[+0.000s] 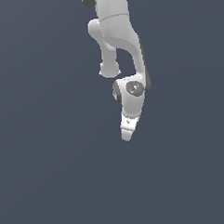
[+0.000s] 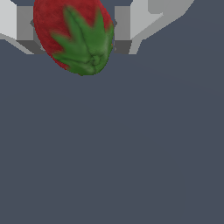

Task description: Pick up the object and move it to a goal position.

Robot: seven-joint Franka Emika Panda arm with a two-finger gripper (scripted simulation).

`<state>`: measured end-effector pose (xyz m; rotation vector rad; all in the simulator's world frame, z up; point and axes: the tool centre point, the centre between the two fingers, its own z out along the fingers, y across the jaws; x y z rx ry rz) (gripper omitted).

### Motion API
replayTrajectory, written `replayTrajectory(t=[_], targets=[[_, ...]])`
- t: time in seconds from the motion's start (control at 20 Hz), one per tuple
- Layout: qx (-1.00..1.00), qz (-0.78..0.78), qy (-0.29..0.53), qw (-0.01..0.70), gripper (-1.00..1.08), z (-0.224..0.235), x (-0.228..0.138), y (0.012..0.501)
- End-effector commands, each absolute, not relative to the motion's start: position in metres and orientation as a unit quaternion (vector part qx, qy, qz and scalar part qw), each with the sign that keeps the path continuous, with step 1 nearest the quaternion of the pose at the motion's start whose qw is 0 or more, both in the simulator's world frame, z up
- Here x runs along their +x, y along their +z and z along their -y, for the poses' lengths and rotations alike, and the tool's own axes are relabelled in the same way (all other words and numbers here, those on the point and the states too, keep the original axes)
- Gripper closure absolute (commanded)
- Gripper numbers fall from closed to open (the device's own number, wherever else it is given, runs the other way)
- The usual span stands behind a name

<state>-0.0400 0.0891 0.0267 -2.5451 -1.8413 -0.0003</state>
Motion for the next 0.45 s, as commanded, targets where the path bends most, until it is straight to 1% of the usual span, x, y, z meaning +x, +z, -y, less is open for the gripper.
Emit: replayTrajectory(t=[0.0, 0.4], targets=[[-0.811, 0.586, 0.000, 0.000, 1.08, -0.102, -0.033, 0.027], [-0.811, 0.586, 0.000, 0.000, 1.08, -0.118, -0.025, 0.028]])
